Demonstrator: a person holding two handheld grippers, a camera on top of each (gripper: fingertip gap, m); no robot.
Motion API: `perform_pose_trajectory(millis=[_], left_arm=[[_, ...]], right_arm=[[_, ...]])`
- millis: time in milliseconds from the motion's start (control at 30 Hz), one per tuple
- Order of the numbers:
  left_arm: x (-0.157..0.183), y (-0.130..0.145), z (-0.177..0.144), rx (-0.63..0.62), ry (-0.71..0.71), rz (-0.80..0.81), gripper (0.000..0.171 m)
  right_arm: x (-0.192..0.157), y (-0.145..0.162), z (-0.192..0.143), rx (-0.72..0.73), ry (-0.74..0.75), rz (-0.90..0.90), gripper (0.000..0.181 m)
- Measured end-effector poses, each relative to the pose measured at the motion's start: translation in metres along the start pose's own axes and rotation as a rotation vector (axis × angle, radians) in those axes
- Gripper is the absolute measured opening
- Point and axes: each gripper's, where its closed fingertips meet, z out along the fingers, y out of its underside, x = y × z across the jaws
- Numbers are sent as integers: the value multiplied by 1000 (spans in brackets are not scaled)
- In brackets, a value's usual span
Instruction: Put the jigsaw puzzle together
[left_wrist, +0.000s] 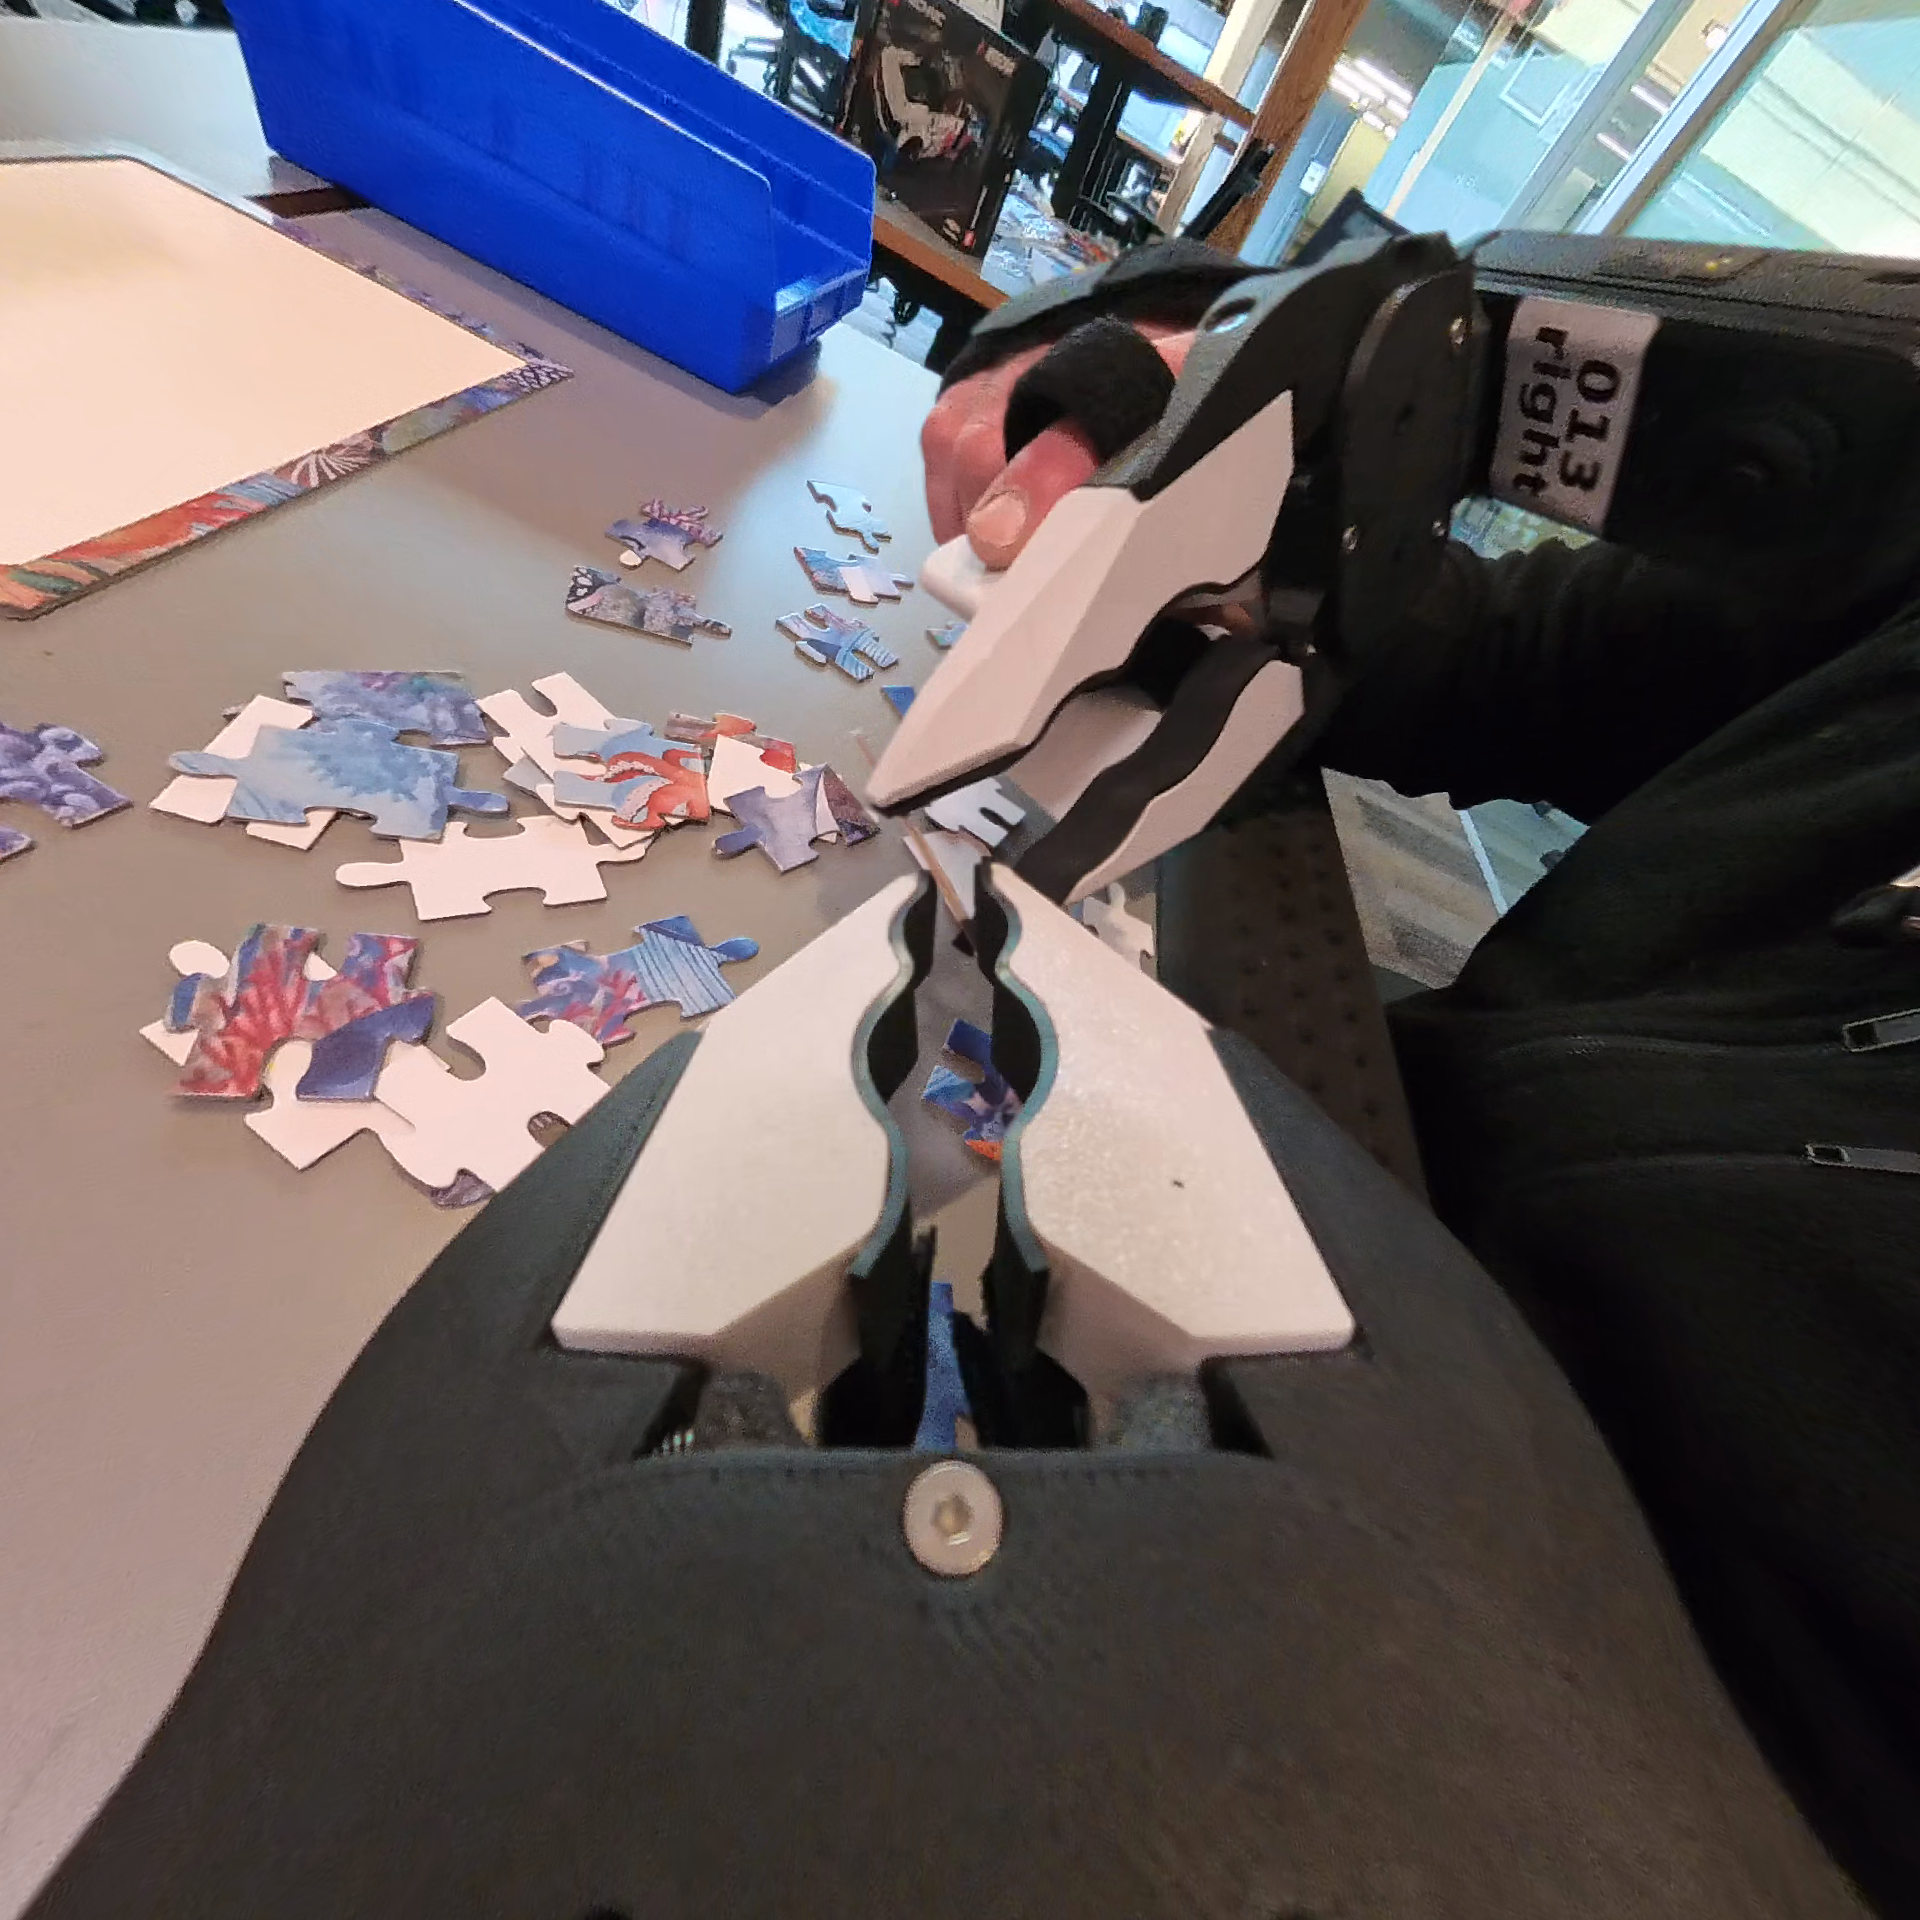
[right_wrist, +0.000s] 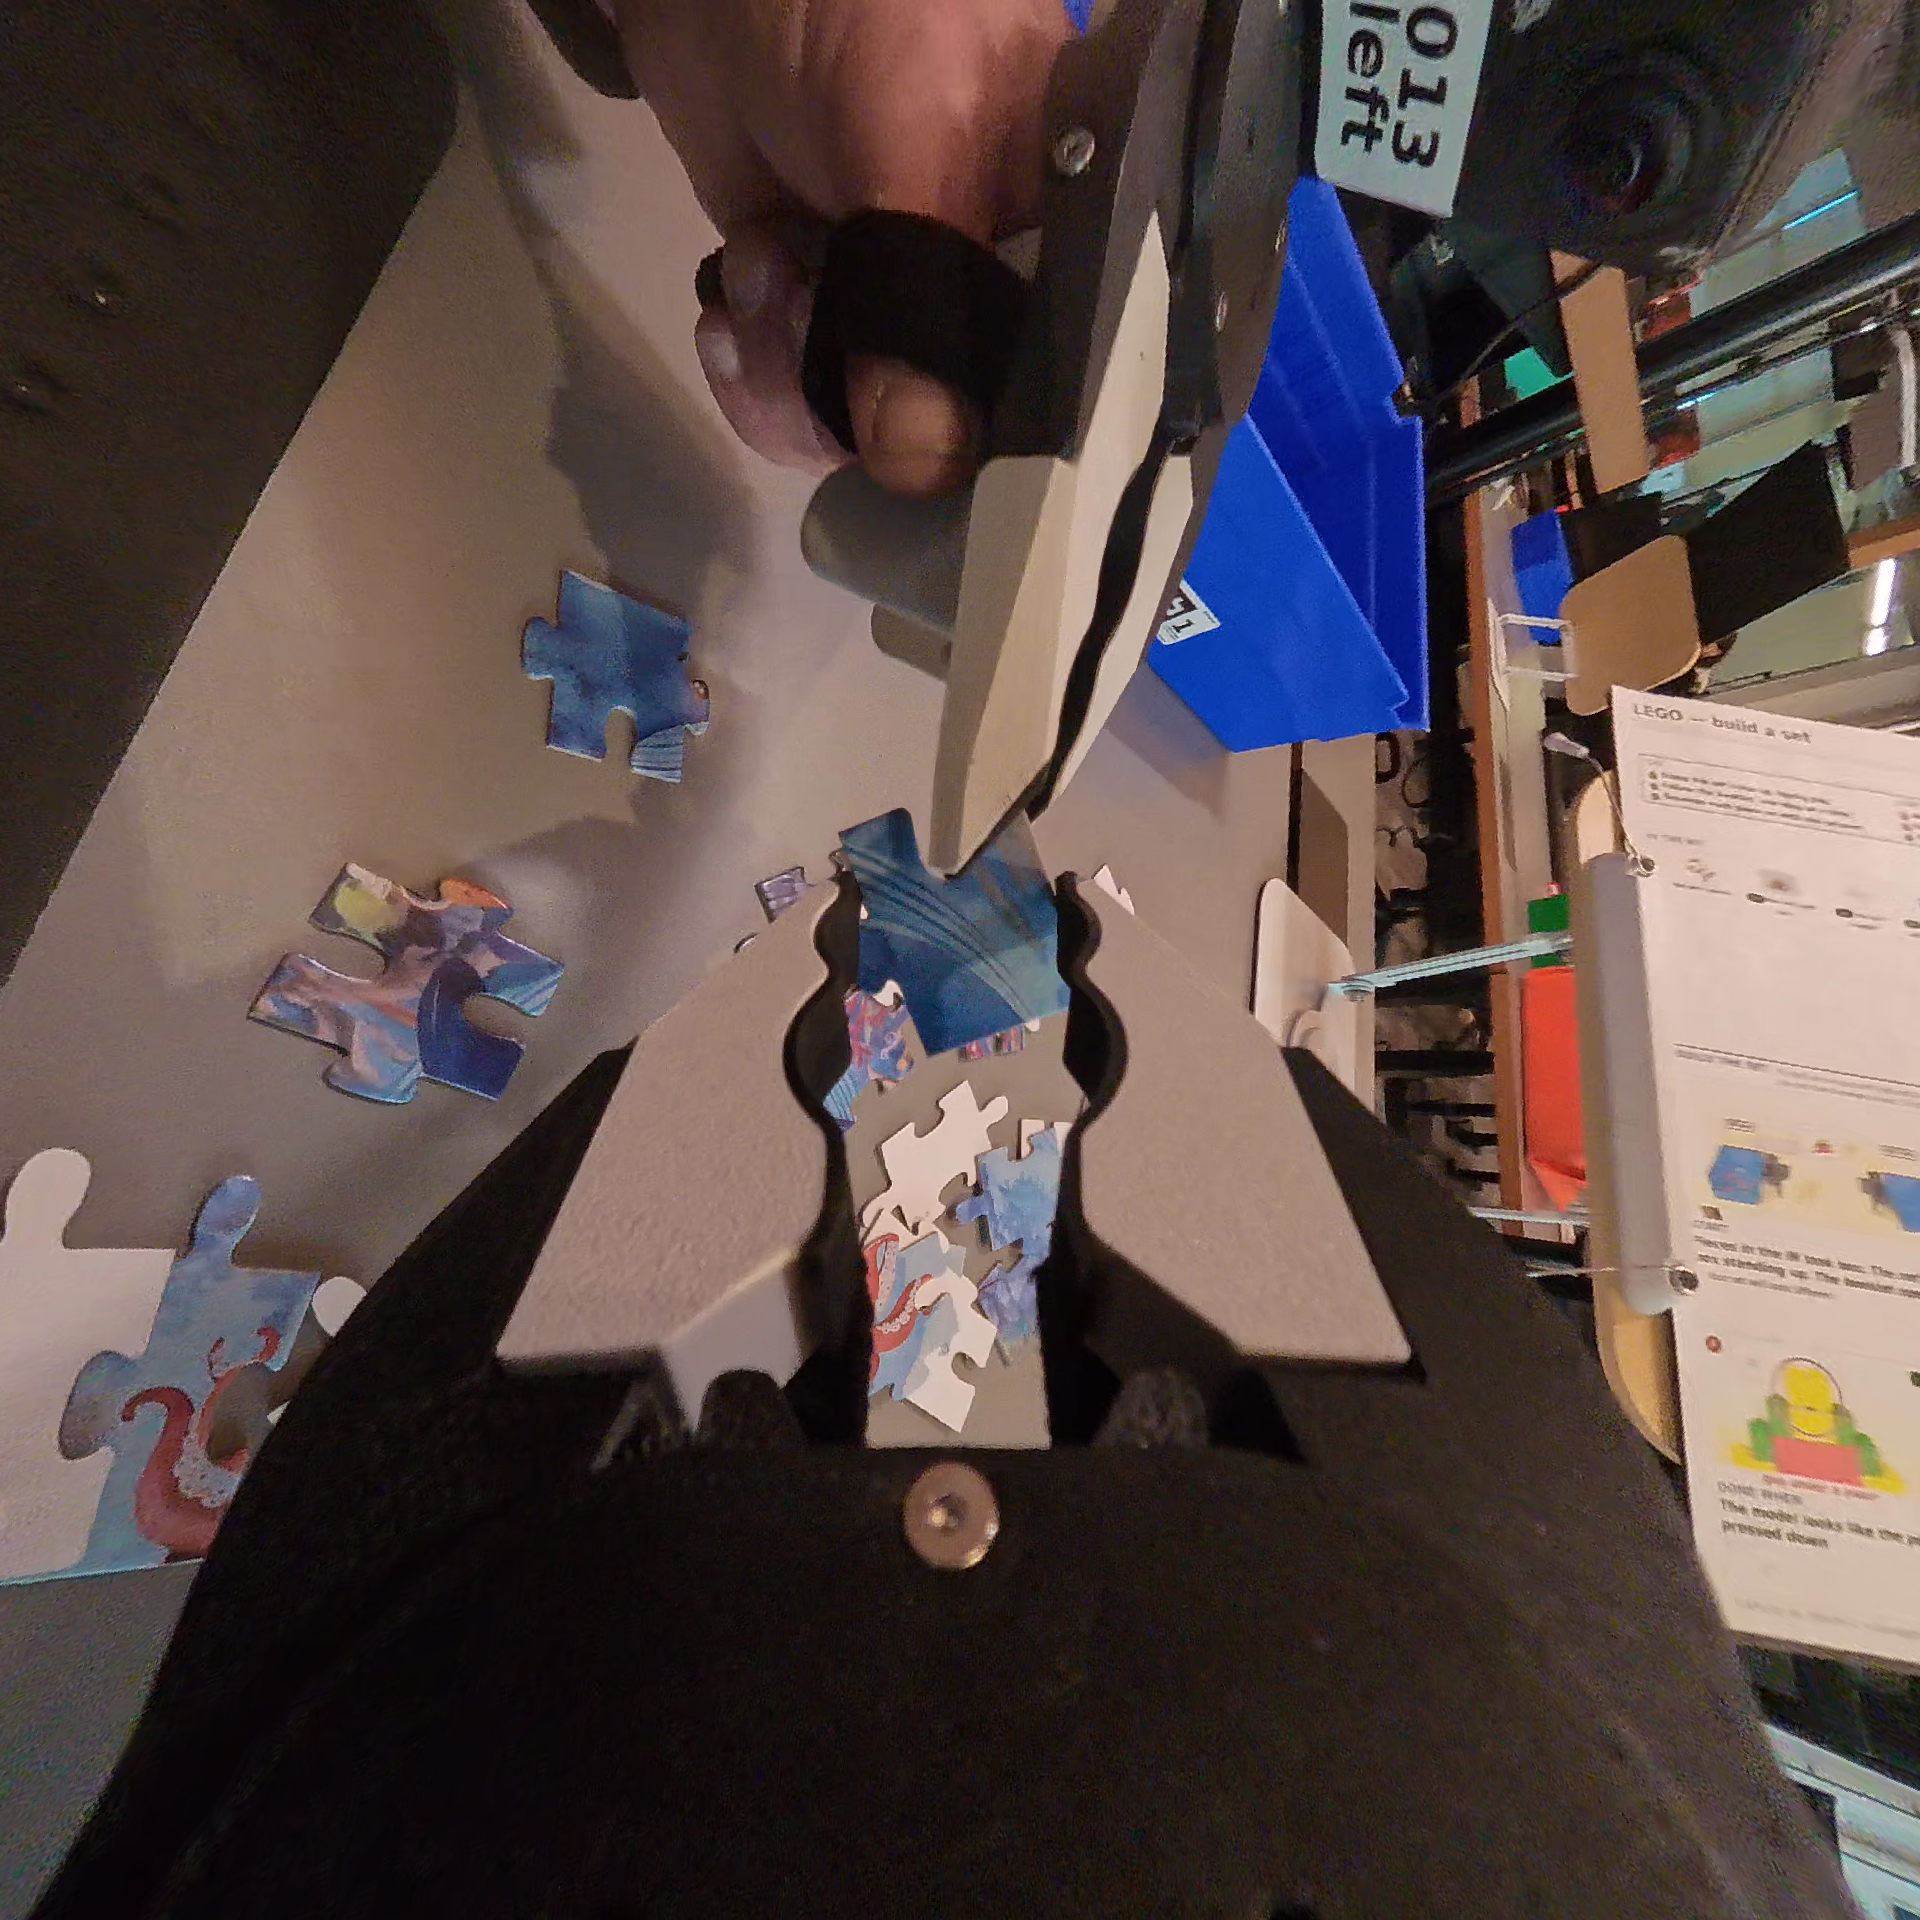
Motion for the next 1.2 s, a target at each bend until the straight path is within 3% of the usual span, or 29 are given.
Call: perform_pose_trajectory(millis=[133,200,367,500,567,667,833,1033,1200], left_arm=[[-2,-1,0,-23,-8,8,0],[-1,-2,-3,-38,-9,16,0],[-1,0,-9,-119,-26,50,0],[6,11,-6,-274,-17,127,0],[4,16,-4,-345,-48,178,0],[2,20,-2,-415,-67,223,2],[1,15,-10,-395,-89,250,25],[-10,64,-37,-555,-207,274,41],[-15,99,-45,-628,-241,289,43]], right_arm=[[3,-5,-8,36,12,42,34],[5,-5,-13,69,-37,164,42],[7,-1,-20,132,-205,448,37],[0,0,-13,85,-281,493,25],[-8,0,-9,60,-329,489,6],[-15,0,-7,44,-370,505,0],[-2,7,-16,113,-385,743,0],[7,17,-21,290,-478,1146,0],[7,22,-21,344,-501,1254,0]])
